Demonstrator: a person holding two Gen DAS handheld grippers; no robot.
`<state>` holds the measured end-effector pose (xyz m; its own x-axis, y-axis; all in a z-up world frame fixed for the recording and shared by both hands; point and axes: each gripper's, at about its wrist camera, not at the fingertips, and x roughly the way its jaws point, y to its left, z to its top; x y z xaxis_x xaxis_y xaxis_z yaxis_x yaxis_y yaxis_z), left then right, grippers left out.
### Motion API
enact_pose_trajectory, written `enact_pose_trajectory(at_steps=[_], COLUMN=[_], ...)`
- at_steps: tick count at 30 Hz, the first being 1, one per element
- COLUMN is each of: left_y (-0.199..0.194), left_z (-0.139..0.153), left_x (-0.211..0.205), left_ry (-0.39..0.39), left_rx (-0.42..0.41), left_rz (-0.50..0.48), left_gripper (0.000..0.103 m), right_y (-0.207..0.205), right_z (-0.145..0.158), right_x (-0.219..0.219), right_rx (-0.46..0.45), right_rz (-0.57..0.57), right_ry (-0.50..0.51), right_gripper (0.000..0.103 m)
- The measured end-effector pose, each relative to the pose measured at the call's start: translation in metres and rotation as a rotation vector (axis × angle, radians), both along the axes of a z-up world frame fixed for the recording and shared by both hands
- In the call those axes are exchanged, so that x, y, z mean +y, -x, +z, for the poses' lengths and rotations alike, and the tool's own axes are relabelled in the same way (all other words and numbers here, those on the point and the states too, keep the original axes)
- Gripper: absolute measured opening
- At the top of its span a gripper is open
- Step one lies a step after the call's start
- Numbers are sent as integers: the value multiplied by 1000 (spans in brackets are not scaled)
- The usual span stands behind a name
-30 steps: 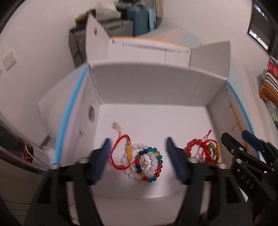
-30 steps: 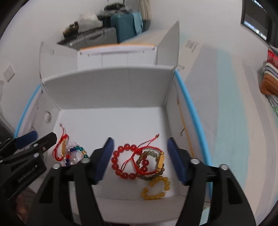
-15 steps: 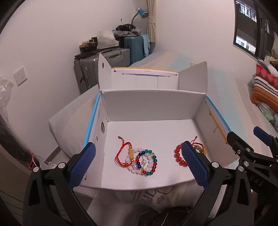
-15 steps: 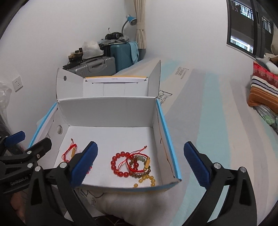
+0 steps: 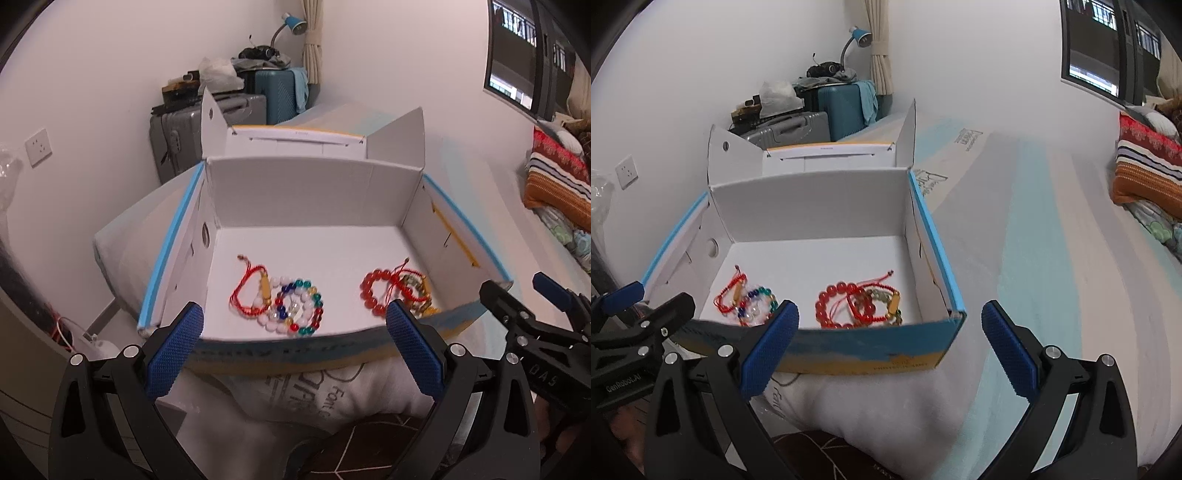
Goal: Organize jewelry
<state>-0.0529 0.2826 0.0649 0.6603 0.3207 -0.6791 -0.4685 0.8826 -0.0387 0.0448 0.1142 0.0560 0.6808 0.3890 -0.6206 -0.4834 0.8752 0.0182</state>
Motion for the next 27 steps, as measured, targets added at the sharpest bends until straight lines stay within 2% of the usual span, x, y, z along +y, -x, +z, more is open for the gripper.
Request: enact_pose_trajectory(at_steps=[6, 27], left_y=[5, 31], left_z=[-8, 0], left_x=[-2, -19], left_ry=[-17, -51], left_rx=[5, -13], left_rz=[12, 26], left_gripper=[97, 97], right_y=[2, 22], right_z=[-10, -7], right_x=[-3, -15], right_rx=[6, 12], right_rz=[0, 4], right_ry=[8, -12], right_gripper=[95, 95])
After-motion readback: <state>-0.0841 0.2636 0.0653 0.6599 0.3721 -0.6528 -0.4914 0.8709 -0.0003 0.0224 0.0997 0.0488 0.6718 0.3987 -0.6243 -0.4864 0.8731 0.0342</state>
